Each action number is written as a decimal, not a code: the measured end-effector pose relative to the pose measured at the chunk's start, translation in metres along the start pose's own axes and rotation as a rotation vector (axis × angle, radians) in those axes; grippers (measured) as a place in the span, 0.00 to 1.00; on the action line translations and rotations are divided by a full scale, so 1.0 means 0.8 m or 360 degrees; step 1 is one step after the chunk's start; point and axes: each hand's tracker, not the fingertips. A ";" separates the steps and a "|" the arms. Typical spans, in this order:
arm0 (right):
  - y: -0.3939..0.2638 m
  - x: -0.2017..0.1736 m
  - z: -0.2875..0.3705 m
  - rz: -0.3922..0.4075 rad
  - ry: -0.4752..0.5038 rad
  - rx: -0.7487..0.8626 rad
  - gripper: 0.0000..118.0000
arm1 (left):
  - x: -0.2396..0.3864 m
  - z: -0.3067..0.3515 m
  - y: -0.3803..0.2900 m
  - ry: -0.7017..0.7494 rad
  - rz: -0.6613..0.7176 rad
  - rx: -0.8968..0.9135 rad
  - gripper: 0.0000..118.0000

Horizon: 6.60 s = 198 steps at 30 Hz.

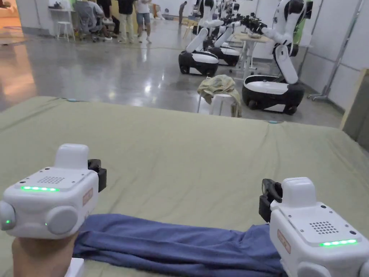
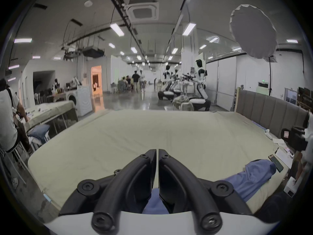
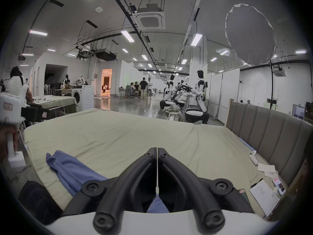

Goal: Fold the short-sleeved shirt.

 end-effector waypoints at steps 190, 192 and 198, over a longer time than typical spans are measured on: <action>-0.161 -0.033 -0.148 -0.0612 0.0371 -0.0890 0.02 | 0.013 -0.185 -0.180 -0.1098 0.1224 -0.1085 0.80; -0.150 -0.034 -0.146 -0.0581 0.0372 -0.0893 0.02 | 0.035 -0.213 -0.202 -0.1228 0.1410 -0.1176 0.80; -0.151 -0.020 -0.146 -0.0682 0.0382 -0.0867 0.02 | 0.118 -0.246 -0.203 -0.1219 0.1270 -0.1277 0.23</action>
